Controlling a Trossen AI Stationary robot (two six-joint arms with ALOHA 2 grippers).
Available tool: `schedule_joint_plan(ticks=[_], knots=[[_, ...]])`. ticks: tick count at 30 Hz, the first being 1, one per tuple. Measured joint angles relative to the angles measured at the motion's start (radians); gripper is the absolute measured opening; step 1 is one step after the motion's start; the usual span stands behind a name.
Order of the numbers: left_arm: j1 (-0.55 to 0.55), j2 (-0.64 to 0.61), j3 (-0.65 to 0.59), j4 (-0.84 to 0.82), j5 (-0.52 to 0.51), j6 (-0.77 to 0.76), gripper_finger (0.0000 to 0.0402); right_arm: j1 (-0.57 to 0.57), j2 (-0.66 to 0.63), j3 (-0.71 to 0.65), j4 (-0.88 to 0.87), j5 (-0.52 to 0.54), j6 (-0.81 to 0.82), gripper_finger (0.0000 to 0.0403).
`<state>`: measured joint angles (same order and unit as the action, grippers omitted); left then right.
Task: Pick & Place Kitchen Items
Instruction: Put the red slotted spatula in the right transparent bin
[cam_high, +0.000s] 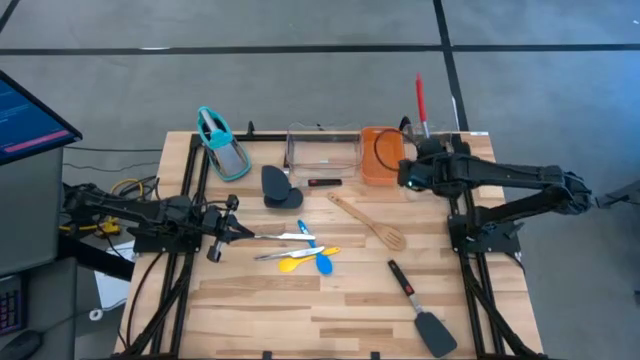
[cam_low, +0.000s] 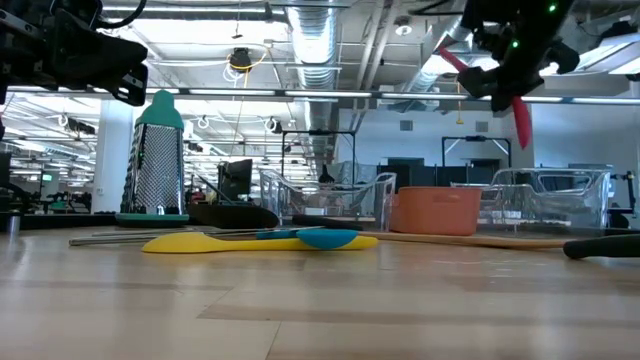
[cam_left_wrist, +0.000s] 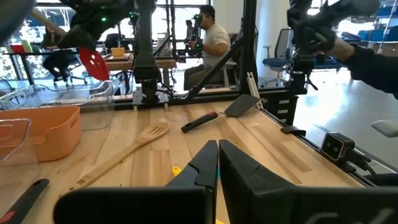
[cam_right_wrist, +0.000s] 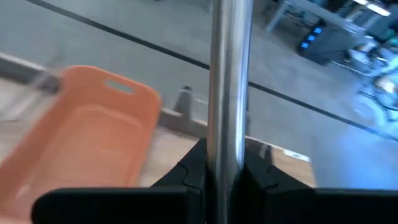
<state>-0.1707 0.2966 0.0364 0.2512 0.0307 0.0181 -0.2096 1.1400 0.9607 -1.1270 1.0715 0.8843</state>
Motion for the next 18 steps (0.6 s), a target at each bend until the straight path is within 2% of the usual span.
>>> schedule_joint_plan(ticks=[6,10,18], knots=[[0.000,0.000,0.000,0.002,0.000,0.000,0.0003,-0.122,0.000,-0.023,0.016,0.000,-0.027,0.0039],[0.000,0.000,0.000,0.002,0.000,0.000,0.0003,-0.197,0.000,-0.089,0.041,-0.018,-0.028,0.0039],[0.000,0.000,0.000,0.005,0.000,0.003,0.0003,-0.294,0.000,-0.243,0.204,-0.039,-0.056,0.0039]])
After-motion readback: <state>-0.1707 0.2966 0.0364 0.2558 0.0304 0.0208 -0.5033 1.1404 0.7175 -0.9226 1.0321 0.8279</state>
